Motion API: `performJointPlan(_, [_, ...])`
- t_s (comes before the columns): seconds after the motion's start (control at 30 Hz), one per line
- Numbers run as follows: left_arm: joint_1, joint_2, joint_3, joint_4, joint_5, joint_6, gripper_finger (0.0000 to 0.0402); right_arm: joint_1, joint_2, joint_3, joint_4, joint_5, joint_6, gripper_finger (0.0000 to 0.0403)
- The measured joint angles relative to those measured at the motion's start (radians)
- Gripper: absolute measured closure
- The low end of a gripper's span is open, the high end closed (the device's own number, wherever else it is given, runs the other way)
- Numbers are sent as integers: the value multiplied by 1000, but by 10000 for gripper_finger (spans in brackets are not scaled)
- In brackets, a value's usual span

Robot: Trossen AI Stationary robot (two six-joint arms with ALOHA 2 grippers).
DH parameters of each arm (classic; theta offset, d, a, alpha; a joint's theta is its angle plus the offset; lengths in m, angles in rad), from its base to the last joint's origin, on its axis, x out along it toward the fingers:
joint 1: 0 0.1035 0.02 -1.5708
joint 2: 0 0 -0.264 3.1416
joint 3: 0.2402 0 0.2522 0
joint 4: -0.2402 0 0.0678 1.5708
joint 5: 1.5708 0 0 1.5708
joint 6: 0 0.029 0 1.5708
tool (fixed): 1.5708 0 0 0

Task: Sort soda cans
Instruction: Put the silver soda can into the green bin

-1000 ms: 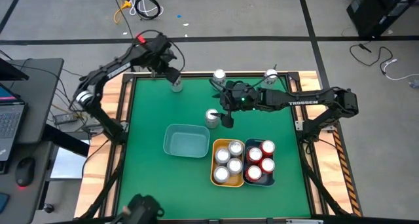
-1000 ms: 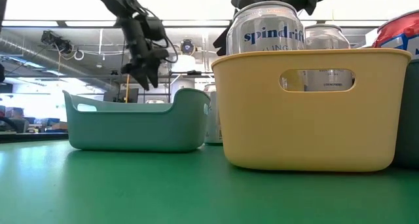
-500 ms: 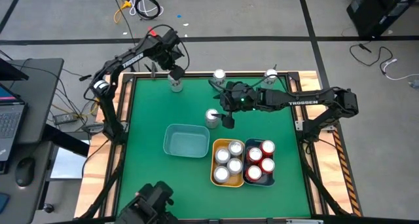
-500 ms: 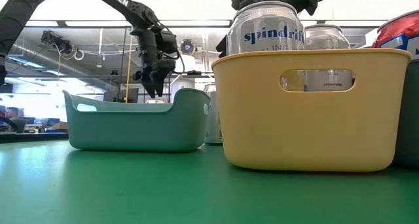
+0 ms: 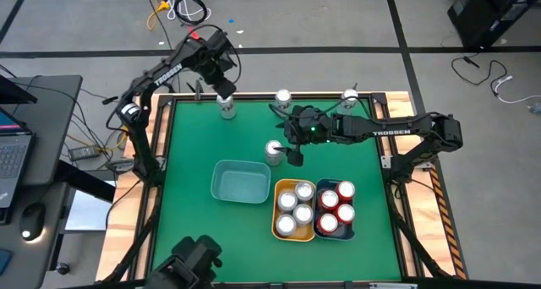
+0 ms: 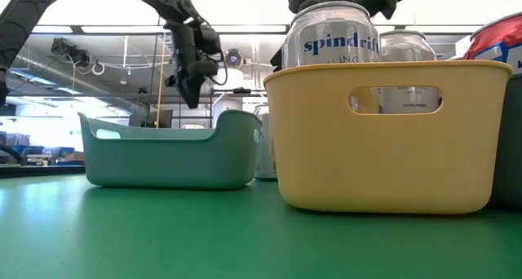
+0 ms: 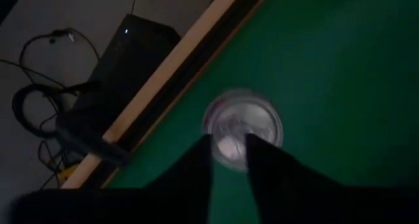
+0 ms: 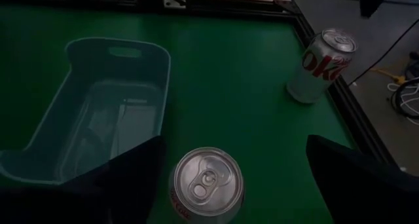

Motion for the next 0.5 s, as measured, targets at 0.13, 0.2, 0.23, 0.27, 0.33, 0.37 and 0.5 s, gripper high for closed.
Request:
performJointPlan(0.13, [0,-2,56,-56,6,28,388,0,0,0,-11,0,0,48])
performJointPlan(0.2, [0,-2,57,-61,10,25,386,0,0,0,-11,0,0,48])
performJointPlan(0.23, [0,-2,49,-59,13,25,379,0,0,0,-12,0,0,48])
performJointPlan(0.27, [0,-1,39,-52,15,25,370,0,0,0,-13,0,0,48])
performJointPlan(0.33, [-5,5,23,-44,16,25,346,0,0,0,-18,0,0,48])
performJointPlan(0.37, [-8,9,18,-47,12,25,331,0,0,0,-19,0,0,48])
performJointPlan(0.5, [-34,10,6,-48,-7,15,253,0,-1,0,-34,0,0,48])
